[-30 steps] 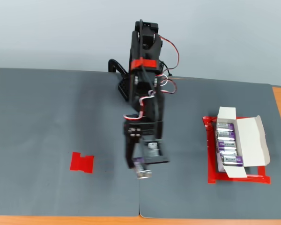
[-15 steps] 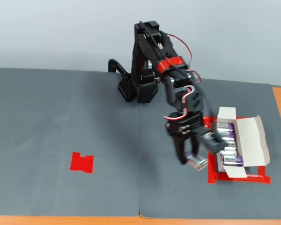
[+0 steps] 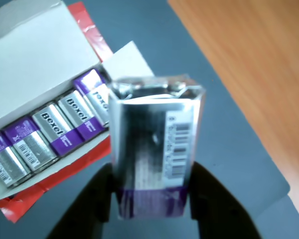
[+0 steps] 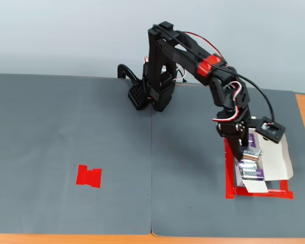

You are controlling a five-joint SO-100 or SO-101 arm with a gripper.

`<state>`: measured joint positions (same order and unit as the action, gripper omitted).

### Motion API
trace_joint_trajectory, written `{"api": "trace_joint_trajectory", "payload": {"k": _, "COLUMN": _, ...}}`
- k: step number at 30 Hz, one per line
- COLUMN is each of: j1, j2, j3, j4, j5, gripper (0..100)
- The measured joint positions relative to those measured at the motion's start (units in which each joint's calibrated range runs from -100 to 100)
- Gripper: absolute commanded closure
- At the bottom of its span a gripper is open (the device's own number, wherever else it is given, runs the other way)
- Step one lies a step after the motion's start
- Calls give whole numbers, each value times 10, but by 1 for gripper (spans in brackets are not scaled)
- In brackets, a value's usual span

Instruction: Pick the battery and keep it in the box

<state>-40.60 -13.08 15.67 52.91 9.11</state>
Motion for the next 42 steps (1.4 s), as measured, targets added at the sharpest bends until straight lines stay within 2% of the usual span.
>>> {"api": "trace_joint_trajectory", "payload": {"k": 17, "j1": -97, "j2": 106, "j3": 0, "j4": -11, "j5": 0, "gripper": 98}}
{"api": "trace_joint_trajectory", "payload": {"k": 42, "j1": -114, "j2": 169, "j3": -1, "j4": -33, "j5": 0, "gripper": 98}}
